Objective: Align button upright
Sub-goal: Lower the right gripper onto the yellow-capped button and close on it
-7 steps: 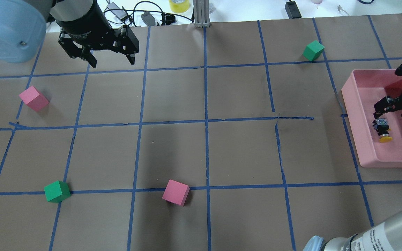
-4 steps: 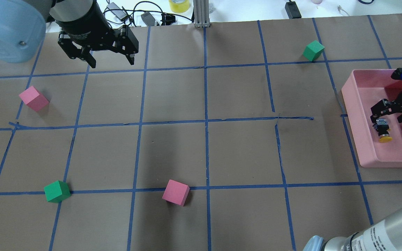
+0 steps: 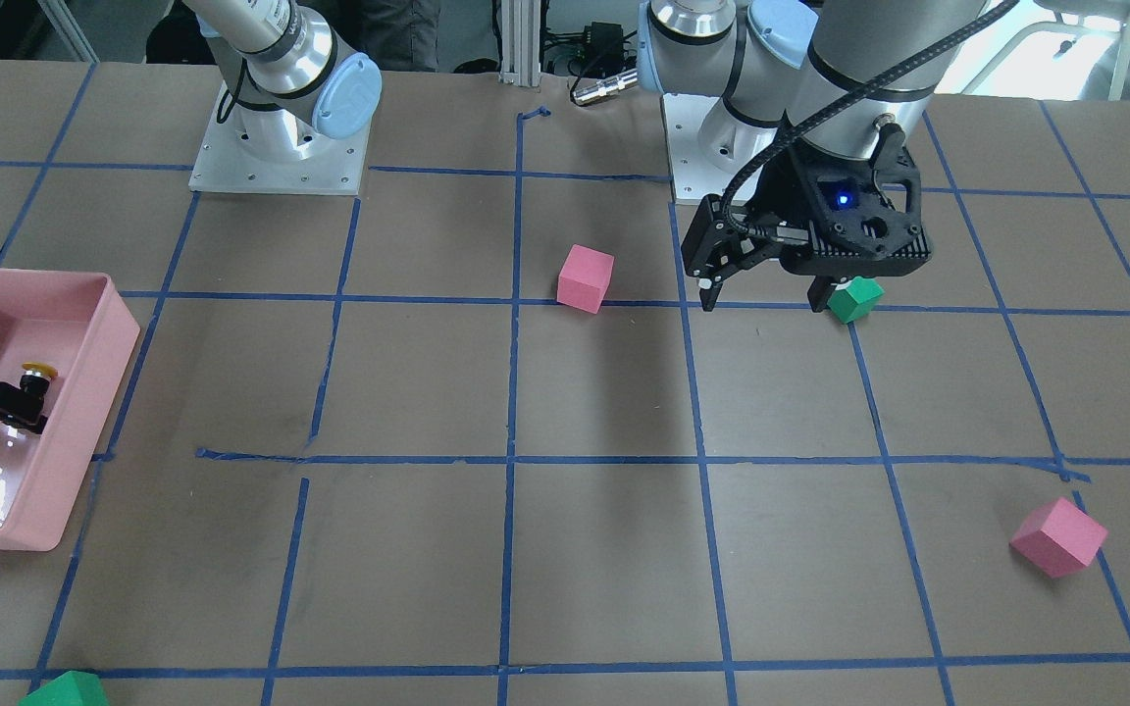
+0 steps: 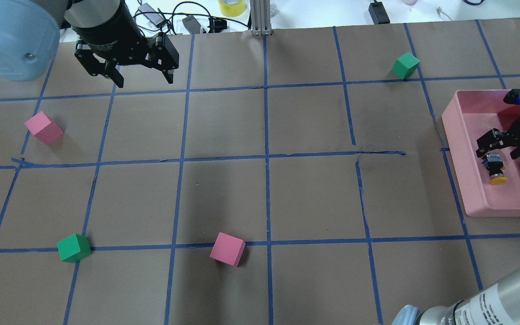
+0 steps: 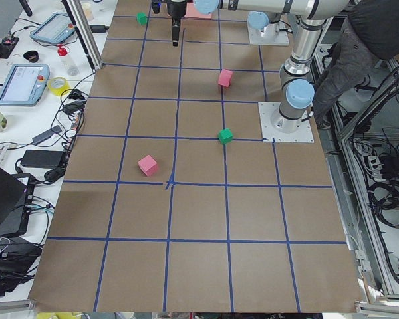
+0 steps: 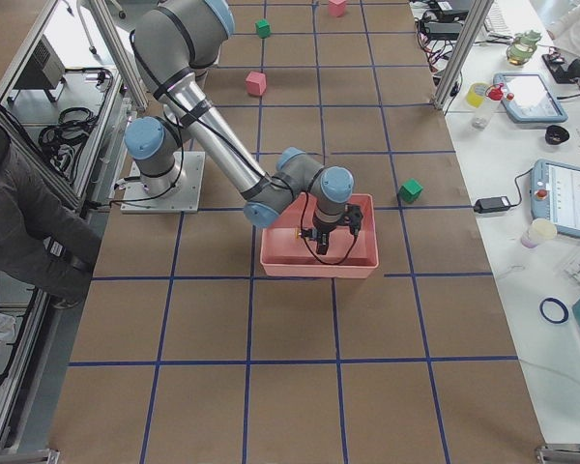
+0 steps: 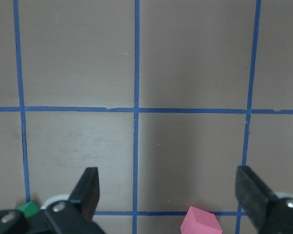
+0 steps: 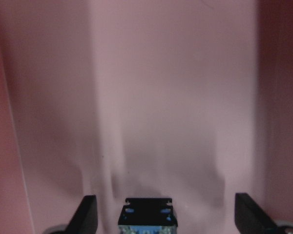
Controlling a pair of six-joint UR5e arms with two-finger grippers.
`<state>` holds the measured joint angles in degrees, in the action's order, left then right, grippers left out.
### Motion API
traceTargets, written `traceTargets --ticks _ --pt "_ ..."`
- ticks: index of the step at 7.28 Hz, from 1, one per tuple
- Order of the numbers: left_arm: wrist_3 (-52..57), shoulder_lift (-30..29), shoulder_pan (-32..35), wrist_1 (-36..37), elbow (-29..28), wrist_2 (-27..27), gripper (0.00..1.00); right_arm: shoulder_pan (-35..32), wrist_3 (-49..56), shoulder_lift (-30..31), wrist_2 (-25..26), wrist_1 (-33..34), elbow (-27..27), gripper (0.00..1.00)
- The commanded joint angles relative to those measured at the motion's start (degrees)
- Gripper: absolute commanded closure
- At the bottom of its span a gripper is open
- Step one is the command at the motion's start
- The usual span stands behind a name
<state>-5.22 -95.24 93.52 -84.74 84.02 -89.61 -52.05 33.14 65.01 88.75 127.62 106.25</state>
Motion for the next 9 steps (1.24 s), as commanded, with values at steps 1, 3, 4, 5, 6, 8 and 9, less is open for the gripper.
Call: traceTargets --ticks 1,3,4,5,6,8,9 --pt "0.2 0.0 0.0 0.2 0.0 0.0 0.0 0.0 0.0 0.0 -0.2 0.1 0.1 0.0" --pt "-0.1 0.0 0.0 0.2 0.0 0.0 0.0 0.0 0.1 0.1 -0.5 0.1 0.2 0.0" --pt "-0.1 0.0 0.0 0.2 0.0 0.0 0.0 0.0 0.1 0.1 -0.5 0.2 0.2 0.0" --pt "-0.1 0.1 0.0 0.2 -0.1 0.0 0.0 0.0 0.1 0.0 -0.5 0.1 0.2 0.0" --pt "-0.1 0.1 0.0 0.2 -0.1 0.0 0.0 0.0 0.1 0.1 -0.4 0.0 0.2 0.0" --pt "-0.1 0.1 0.0 0.2 -0.3 -0.1 0.0 0.0 0.2 0.2 -0.4 -0.4 0.2 0.0" --pt "-0.1 0.1 0.0 0.2 -0.3 -0.1 0.0 0.0 0.2 0.5 -0.4 -0.8 0.3 0.0"
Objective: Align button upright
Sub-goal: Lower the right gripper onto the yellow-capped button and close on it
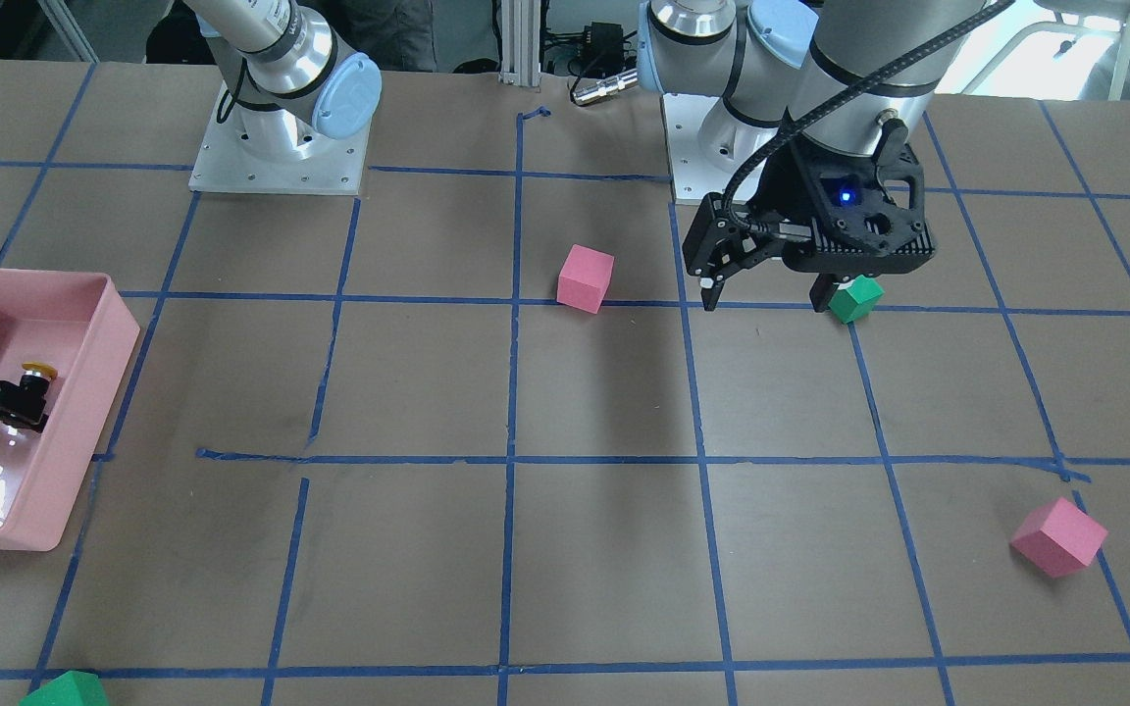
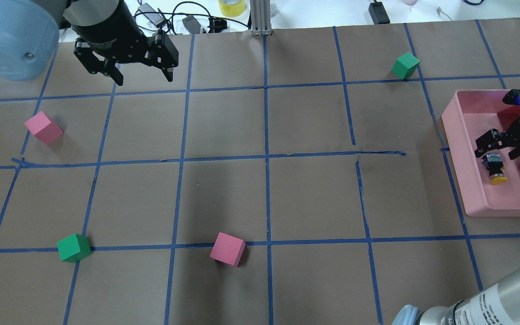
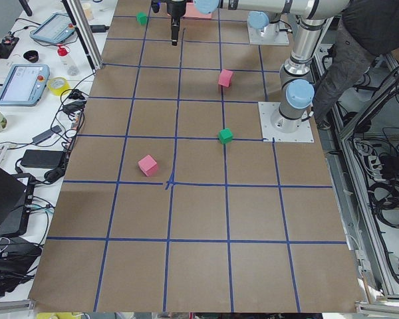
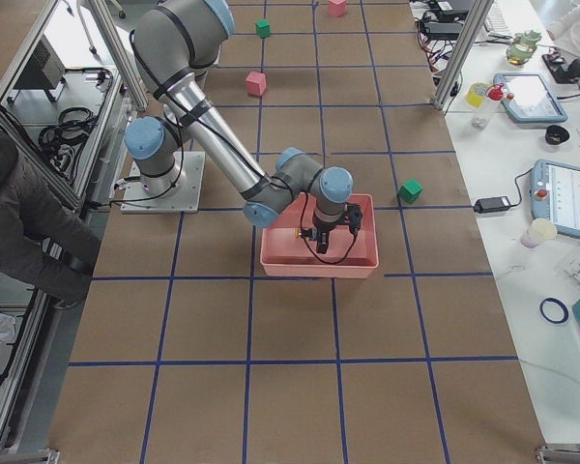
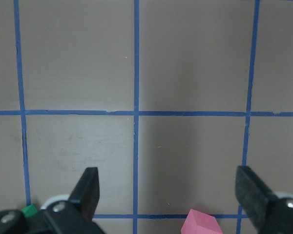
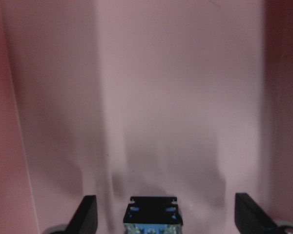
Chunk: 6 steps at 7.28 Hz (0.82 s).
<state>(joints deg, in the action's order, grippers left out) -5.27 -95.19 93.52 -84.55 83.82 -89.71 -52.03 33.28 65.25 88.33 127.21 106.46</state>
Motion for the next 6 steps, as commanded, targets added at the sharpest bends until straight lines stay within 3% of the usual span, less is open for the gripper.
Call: traceTargets --ticks 1,6 --pt "0.0 0.0 0.0 0.0 0.0 0.0 0.0 0.0 -0.1 0.2 -0.1 -0.4 0.5 0.0" --pt "0.1 0.1 0.0 0.0 0.0 0.0 0.0 0.0 1.5 0.9 0.5 -0.5 2.4 0.0"
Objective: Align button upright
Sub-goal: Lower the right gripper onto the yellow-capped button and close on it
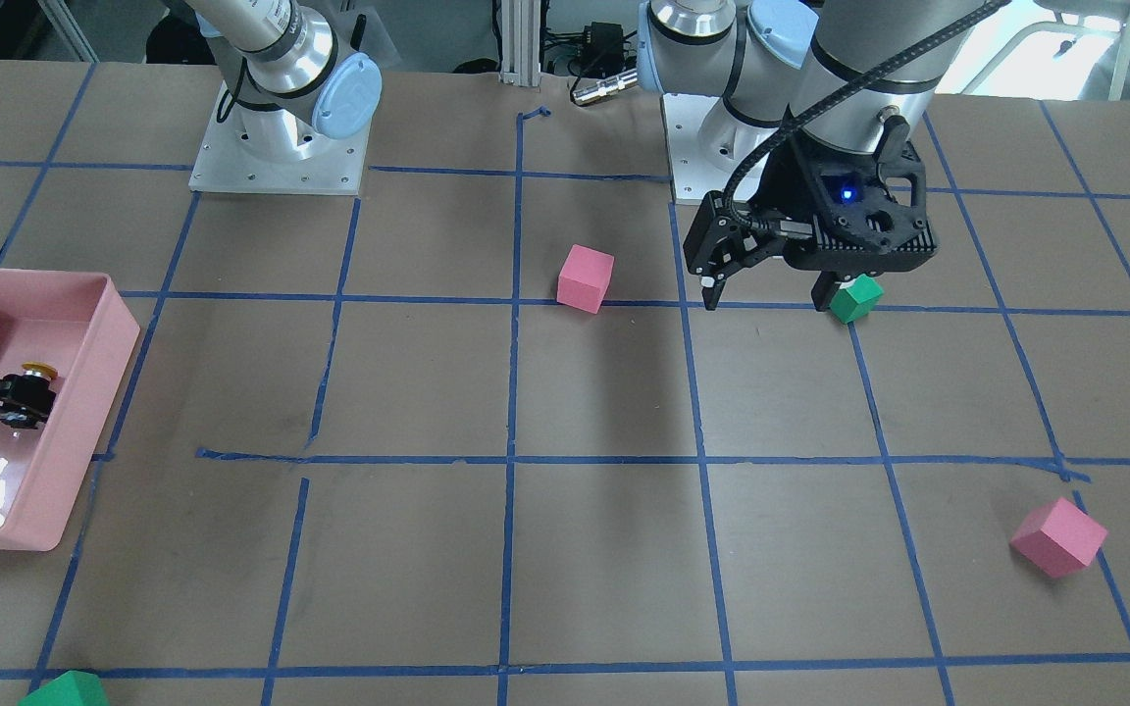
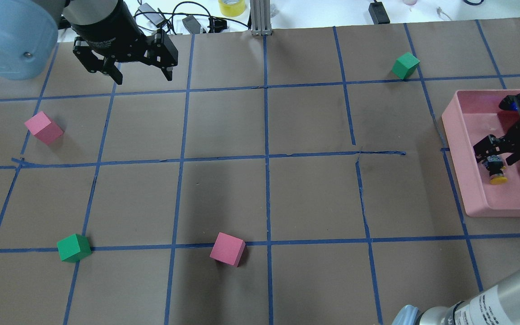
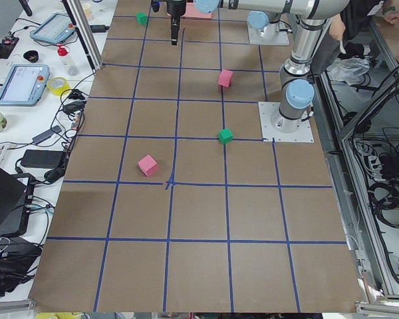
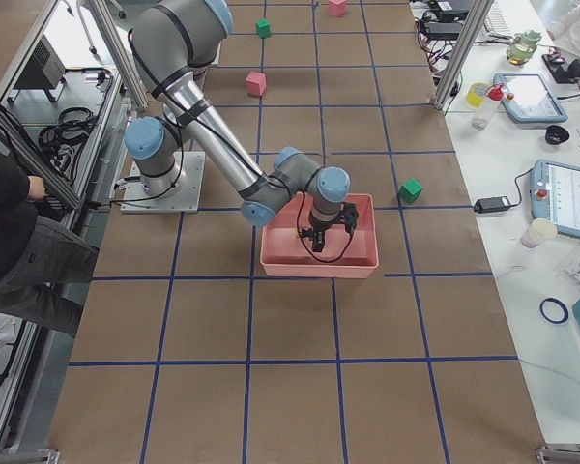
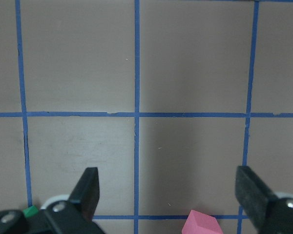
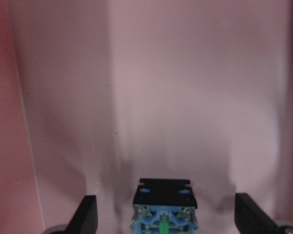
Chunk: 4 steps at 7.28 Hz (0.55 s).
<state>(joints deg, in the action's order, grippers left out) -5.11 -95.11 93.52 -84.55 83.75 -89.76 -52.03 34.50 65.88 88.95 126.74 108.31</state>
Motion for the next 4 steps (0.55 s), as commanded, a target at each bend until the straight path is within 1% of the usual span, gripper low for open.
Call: traceTargets --ticks 1,3,4 --pt "-0.1 0.0 0.0 0.0 0.1 -0.1 0.0 0.0 0.3 0.3 0.2 0.1 0.6 0.0" --pt "-0.2 0.0 0.0 0.0 0.1 -0.2 0.0 0.0 0.2 0.2 -0.1 0.1 0.6 0.0" --pt "-0.2 0.0 0.0 0.0 0.1 -0.2 0.0 0.0 0.3 0.2 -0.1 0.1 0.6 0.11"
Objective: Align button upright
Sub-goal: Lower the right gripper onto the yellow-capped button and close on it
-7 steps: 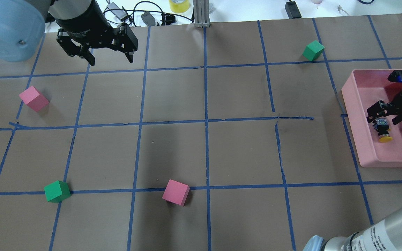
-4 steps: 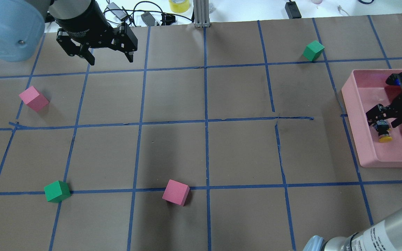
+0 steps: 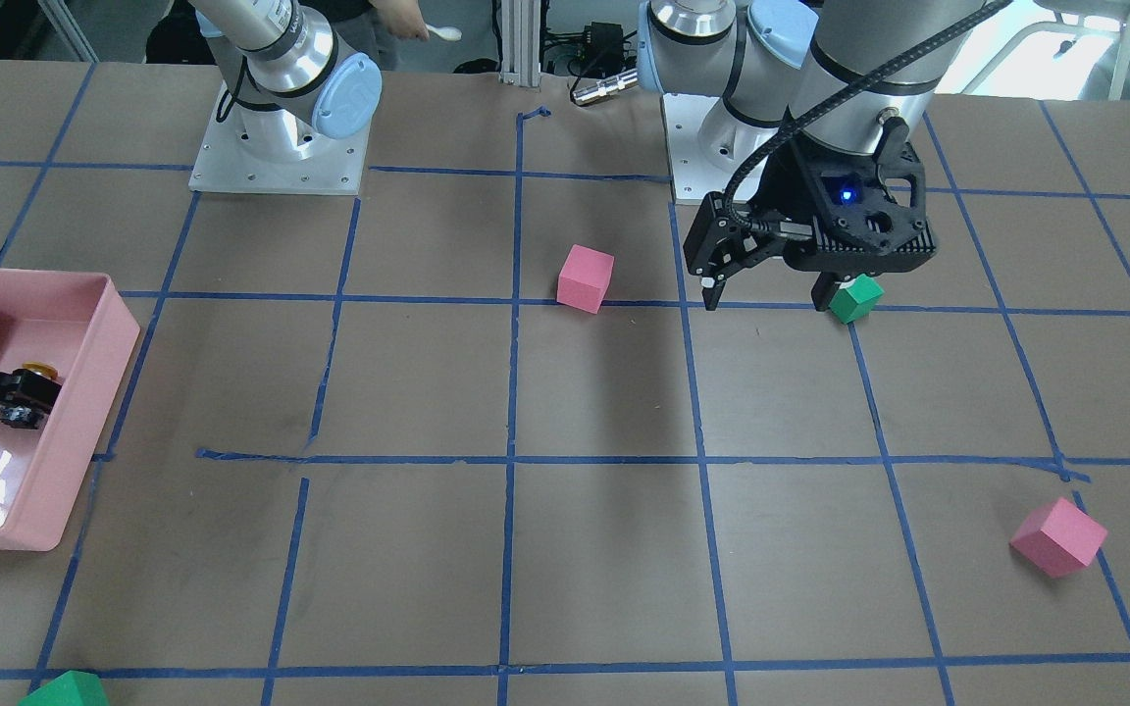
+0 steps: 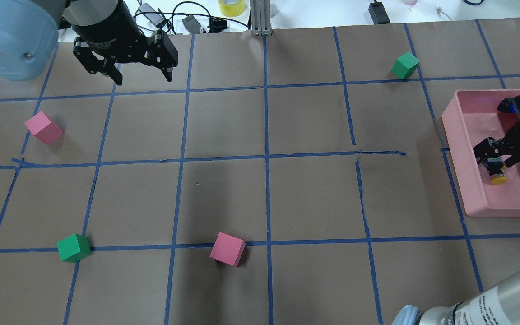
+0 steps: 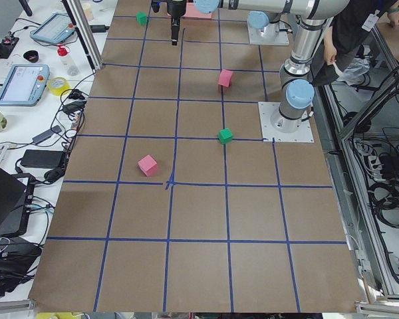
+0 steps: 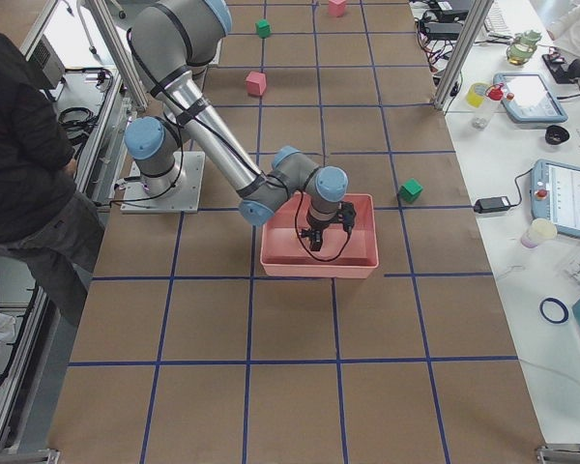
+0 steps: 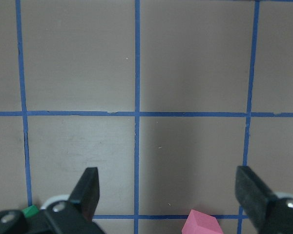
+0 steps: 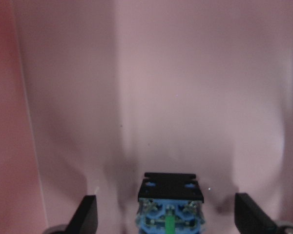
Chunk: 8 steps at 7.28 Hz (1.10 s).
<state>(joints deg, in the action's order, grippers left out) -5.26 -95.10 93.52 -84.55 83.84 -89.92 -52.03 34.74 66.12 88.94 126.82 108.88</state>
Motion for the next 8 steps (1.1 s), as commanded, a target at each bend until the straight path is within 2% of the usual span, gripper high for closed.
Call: traceTargets --ticks 1,3,4,5,8 --pt "0.0 0.0 0.0 0.0 0.0 -0.1 0.0 0.0 0.4 0.1 0.4 0.0 -0.1 0.27" --pt "0.0 0.0 0.0 0.0 0.0 -0.1 0.0 0.0 1.7 0.1 0.4 0.1 -0.2 0.75" --pt "0.0 0.0 0.0 0.0 0.0 -0.1 0.0 0.0 2.4 0.2 0.4 0.1 -0.8 0.94" --pt "0.0 0.0 0.0 0.0 0.0 -0.1 0.0 0.0 2.5 1.0 0.4 0.1 -1.0 1.0" --pt "0.0 0.0 0.0 0.0 0.0 -0.1 0.0 -0.5 2.4 5.8 0.5 -3.0 -1.2 1.0"
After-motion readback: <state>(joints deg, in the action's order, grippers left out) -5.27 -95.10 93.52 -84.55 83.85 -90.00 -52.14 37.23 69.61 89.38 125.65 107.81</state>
